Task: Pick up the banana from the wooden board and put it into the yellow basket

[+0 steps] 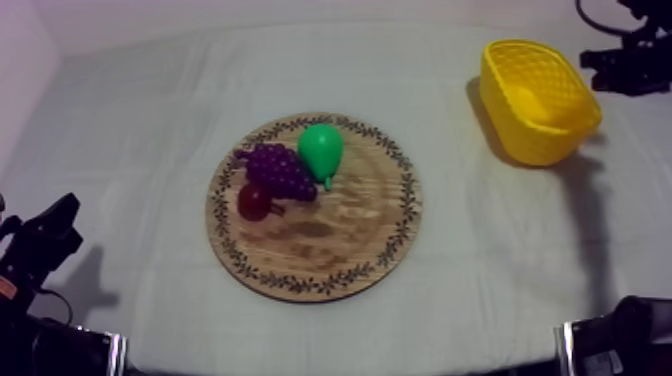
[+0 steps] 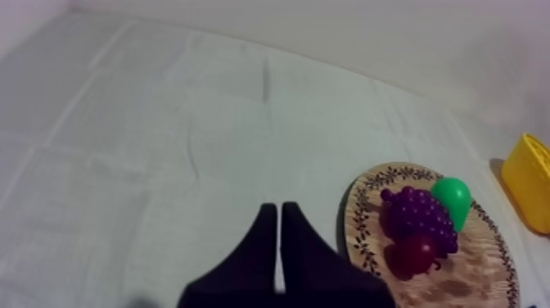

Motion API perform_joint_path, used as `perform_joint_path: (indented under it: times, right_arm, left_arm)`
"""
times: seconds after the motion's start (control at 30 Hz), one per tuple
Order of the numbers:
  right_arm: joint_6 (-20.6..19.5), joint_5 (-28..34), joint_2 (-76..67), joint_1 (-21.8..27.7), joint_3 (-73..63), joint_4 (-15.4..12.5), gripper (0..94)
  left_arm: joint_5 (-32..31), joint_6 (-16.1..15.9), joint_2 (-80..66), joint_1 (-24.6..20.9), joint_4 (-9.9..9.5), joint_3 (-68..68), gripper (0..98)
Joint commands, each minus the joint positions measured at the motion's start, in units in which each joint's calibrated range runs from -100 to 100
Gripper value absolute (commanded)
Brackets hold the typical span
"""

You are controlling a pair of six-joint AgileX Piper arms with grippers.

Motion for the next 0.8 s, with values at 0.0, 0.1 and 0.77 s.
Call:
perform_joint_path:
  times: [0.0,0.1,0.77]
  right_arm:
    - [1.1,-5.0,-11.5,0.2,11.0,-0.9,0.7]
    - [2.4,-9.3,-20.0,-0.2,20.3,-1.9,0.7]
    - [1.9,4.5,-75.8,-0.4,48.8,-0.2,0.6]
  left_arm:
    - [0.0,0.0,0.0,0.0,0.04,0.0,0.1]
    - [0.0,0.0,0.0,0.0,0.04,0.0,0.1]
    - [0.0,0.0,0.0,0.0,0.04,0.0,0.1]
